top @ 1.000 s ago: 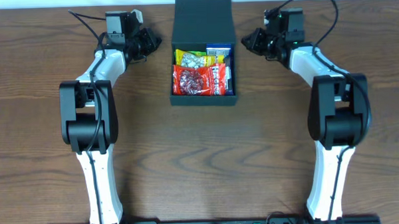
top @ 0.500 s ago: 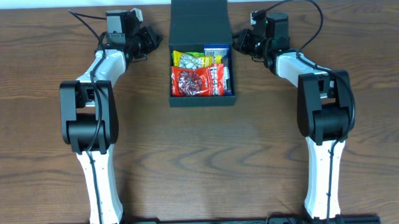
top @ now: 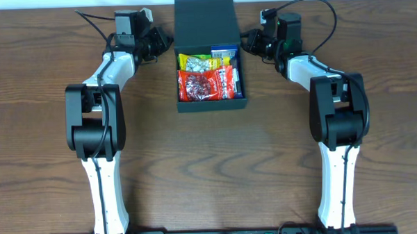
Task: Pack container
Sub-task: 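Grip the lid with both grippers and swing it forward closed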
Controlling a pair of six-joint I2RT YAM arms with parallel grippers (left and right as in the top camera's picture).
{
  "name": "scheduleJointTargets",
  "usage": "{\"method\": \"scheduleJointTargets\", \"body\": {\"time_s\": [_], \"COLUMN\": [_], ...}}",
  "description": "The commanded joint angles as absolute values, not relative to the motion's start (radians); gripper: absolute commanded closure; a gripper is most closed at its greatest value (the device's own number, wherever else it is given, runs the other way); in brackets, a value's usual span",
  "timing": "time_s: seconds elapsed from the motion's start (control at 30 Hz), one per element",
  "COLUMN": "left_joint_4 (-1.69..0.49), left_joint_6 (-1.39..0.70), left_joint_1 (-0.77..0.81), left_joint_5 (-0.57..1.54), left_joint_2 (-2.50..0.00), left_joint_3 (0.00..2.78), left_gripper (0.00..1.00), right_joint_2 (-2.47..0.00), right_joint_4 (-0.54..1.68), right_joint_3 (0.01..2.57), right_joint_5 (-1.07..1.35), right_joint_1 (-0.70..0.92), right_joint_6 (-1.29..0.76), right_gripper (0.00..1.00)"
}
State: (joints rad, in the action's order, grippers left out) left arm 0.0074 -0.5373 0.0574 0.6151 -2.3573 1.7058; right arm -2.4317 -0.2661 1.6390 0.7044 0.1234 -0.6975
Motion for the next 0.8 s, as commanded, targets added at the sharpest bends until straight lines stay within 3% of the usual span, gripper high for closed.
{"method": "scheduleJointTargets", "body": {"time_s": [0.0,0.47,0.77], "left_joint_4": [0.035,0.082,0.012], "left_joint_6": [-0.582,-0.549,-0.464], "left_joint_1": [0.062,0.066,0.039], "left_joint_5": [0.651,0.853,0.947], "left_joint_2": [-2.397,-2.401,-2.352], "left_joint_3": [1.716,1.815,1.884], "left_gripper": [0.94,0.94,0.94], "right_joint_2": [-2.434,-2.434,-2.433], "right_joint_4": [-0.274,-0.375,-0.221], "right_joint_3": [1.642,1.737,1.869], "right_joint_5": [0.749,0.916,1.029], "right_joint_1": [0.149,0.149,0.125], "right_joint_6": [-0.701,-0.671,-0.588], "right_gripper": [0.99,0.99,0.99]}}
